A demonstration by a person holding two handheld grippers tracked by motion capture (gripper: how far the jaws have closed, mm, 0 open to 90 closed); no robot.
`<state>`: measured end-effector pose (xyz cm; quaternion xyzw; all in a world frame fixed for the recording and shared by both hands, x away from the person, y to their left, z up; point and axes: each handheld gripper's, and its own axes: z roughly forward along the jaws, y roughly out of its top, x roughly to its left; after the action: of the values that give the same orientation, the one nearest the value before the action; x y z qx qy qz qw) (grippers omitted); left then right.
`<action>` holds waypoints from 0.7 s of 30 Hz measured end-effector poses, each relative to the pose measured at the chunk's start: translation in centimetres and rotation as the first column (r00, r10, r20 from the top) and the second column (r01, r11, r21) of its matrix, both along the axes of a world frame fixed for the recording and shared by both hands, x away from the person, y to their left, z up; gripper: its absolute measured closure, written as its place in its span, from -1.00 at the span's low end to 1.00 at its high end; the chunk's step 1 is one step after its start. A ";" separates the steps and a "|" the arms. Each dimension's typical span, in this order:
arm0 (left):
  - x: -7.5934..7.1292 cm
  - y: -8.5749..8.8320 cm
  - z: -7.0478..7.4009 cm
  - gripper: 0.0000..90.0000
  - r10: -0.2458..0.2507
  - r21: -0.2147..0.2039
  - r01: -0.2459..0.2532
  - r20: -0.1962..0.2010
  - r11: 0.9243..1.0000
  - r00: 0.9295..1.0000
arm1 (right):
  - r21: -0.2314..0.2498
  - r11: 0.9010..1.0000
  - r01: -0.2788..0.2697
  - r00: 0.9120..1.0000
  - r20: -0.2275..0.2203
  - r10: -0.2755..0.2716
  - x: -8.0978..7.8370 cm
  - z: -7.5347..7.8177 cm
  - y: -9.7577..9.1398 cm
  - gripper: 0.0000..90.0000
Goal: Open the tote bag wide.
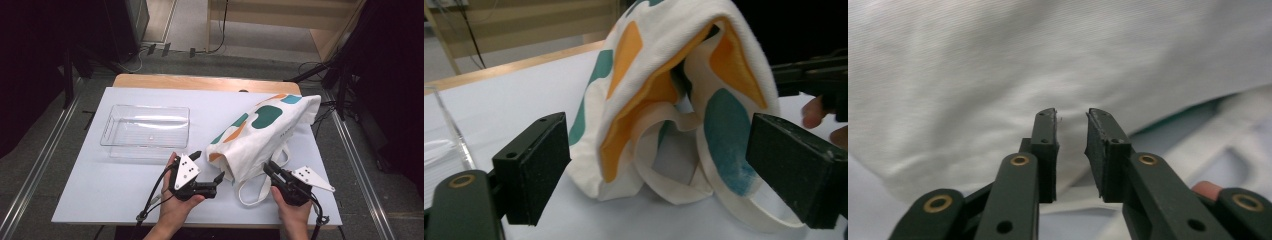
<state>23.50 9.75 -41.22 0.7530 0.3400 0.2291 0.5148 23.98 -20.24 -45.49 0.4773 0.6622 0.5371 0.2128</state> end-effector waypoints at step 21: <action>0.0 -4.8 -1.0 -0.18 0.132 0.090 -0.137 0.055 0.986 0.990 | 0.095 0.994 -0.047 0.999 -0.015 0.049 1.3 -0.2 0.6 0.82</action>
<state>23.52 4.97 -42.21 0.7458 0.3663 0.2974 0.4703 25.33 -19.62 -45.73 0.4754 0.6490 0.5687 0.1712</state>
